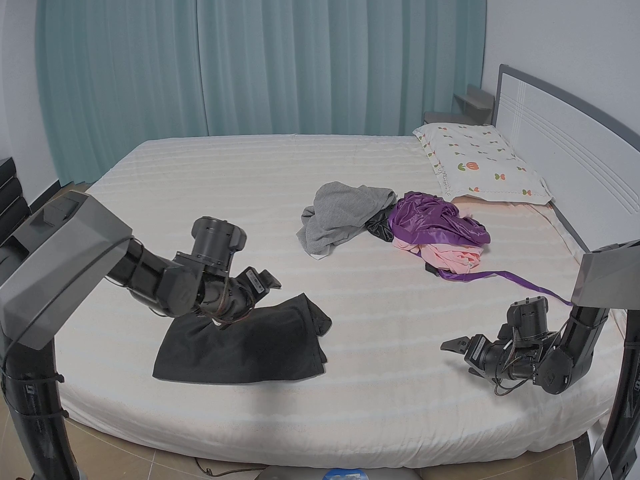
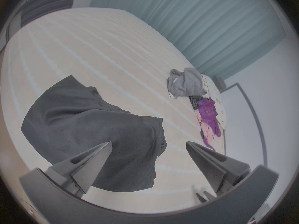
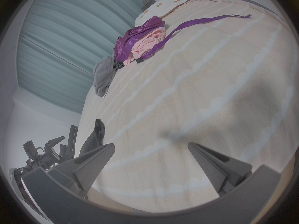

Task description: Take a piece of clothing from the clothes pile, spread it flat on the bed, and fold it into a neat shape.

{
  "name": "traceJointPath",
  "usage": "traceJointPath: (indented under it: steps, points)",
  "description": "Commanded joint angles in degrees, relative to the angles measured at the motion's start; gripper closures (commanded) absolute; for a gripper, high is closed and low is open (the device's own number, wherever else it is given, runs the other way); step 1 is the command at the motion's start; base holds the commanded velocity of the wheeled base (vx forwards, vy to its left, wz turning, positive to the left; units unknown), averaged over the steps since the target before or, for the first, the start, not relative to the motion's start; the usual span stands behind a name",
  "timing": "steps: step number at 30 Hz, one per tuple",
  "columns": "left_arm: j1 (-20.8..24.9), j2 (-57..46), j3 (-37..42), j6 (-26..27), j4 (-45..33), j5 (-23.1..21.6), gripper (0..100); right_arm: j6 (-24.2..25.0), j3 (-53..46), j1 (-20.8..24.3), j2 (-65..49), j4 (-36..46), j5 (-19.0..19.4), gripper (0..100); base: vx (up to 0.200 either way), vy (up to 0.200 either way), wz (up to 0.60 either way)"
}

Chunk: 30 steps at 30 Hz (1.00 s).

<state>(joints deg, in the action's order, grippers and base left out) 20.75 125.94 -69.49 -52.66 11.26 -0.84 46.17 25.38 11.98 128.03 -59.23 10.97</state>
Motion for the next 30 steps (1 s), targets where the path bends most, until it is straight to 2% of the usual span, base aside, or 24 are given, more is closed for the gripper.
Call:
traceJointPath:
  steps: [1,4,9,27,30]
  points:
    - [-5.81,-4.3,9.54,-3.85,7.11,-4.61,0,-0.2,-0.07,1.46,1.44,-2.03,-0.07,0,0.0,0.0,0.0]
    - [-8.44,-3.6,12.36,-6.93,10.8,-5.31,0,-0.11,-0.07,1.73,1.61,-2.64,-0.07,0,0.0,0.067,0.0]
    - [-11.96,-3.07,16.84,-9.3,15.89,-11.02,0,-0.11,-0.07,1.73,1.88,-2.82,0.01,0,0.0,0.2,0.0]
    - [-13.1,-0.52,17.98,-8.77,17.48,-11.11,0,0.24,-0.24,1.73,1.7,-2.99,0.1,0,0.0,0.2,0.0]
    - [-13.1,-0.26,17.89,-8.68,17.56,-11.02,0,0.24,0.02,1.64,1.7,-2.99,0.1,0,0.0,0.0,0.0]
